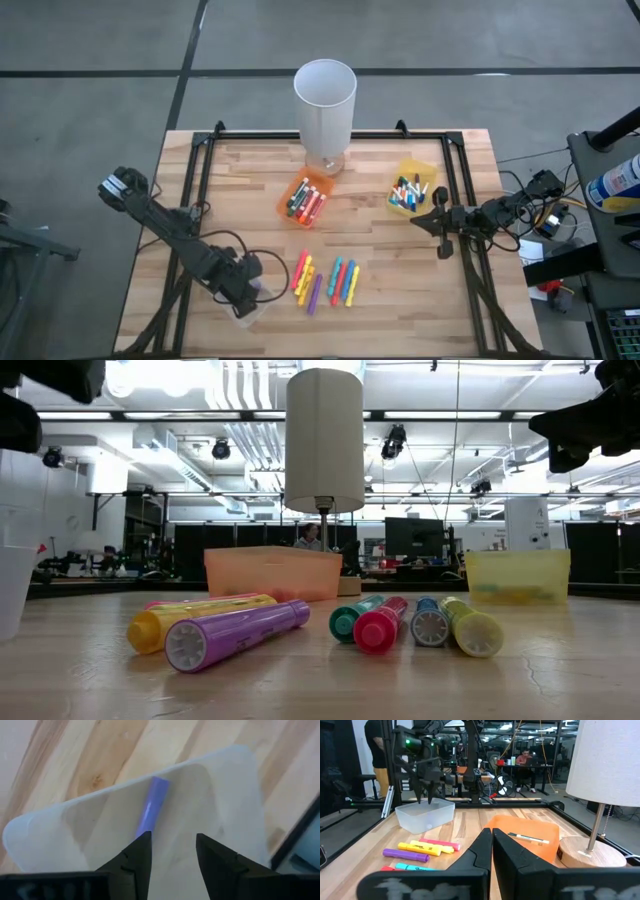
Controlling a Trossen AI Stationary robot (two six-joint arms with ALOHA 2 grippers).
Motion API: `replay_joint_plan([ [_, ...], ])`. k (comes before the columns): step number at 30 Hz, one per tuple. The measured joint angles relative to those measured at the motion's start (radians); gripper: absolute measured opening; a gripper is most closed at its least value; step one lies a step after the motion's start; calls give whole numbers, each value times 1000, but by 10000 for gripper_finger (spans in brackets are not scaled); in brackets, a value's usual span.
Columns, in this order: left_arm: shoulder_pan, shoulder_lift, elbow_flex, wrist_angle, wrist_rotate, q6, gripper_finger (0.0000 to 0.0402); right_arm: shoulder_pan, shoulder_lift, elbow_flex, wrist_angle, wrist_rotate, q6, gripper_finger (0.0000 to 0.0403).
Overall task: Pick & Place Markers
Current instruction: Put the pink highlighter pen into the white bin
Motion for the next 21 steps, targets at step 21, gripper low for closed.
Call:
replay_joint_plan([
  [21, 117, -4, 83, 96, -329, -33, 147, 0, 0, 0, 0, 0, 0, 9],
])
